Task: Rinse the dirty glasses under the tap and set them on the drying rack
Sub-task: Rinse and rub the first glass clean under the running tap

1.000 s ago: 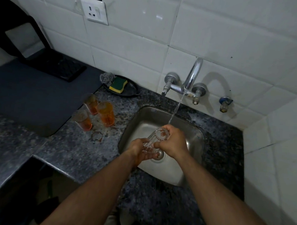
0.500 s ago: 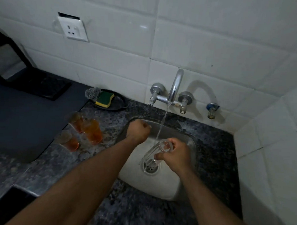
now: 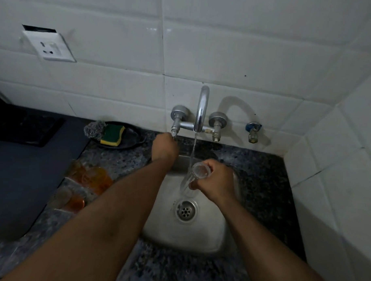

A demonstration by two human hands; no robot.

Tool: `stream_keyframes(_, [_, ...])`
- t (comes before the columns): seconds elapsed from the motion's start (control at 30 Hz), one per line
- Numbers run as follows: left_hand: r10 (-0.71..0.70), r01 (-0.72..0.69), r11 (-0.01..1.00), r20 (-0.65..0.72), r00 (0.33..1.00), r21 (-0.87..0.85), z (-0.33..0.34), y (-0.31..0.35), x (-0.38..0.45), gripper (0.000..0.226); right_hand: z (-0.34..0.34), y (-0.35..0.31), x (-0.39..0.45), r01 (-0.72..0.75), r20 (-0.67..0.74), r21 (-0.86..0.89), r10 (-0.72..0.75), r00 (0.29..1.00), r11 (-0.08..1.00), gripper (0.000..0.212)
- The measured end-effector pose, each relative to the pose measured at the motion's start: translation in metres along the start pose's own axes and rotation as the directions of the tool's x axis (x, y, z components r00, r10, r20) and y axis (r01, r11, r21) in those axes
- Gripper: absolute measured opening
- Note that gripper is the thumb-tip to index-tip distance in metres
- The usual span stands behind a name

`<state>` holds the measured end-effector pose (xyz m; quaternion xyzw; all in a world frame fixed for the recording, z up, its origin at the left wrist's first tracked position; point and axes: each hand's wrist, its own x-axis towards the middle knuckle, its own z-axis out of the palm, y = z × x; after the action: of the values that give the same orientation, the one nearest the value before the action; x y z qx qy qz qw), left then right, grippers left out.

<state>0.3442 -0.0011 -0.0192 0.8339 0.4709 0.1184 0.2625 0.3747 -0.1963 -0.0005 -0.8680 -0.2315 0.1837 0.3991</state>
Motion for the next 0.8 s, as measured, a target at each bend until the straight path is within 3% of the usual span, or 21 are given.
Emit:
stream_keyframes(0.13, [0.177,-0.175,0.961,0.009,0.984,0.215,0.001,-0.010,0.001,0.024,0.011,-0.003,0.007,0.033,-0.011,-0.027,-0.033,0.999,0.999,0.052])
stream_keyframes(0.27, [0.201,-0.201,0.950,0.022,0.979,0.240,0.000,-0.012,0.002,0.023,0.013,-0.004,0.007,0.037,0.009,-0.059,-0.036,0.999,0.998,0.053])
stream_keyframes(0.57, [0.170,-0.171,0.978,0.021,0.985,0.123,0.002,-0.019,-0.003,0.020,0.010,0.003,-0.005,0.023,0.036,-0.059,-0.021,0.999,0.998,0.050])
stream_keyframes(0.7, [0.171,-0.173,0.985,0.073,0.983,0.028,-0.005,-0.031,-0.032,0.021,0.013,0.004,-0.011,0.033,0.079,-0.082,-0.027,0.997,0.996,0.052])
stream_keyframes(0.8, [0.187,-0.191,0.982,0.198,0.962,0.003,-0.003,-0.054,-0.070,0.020,0.013,0.006,-0.018,0.014,0.114,-0.091,-0.003,0.993,0.996,0.052])
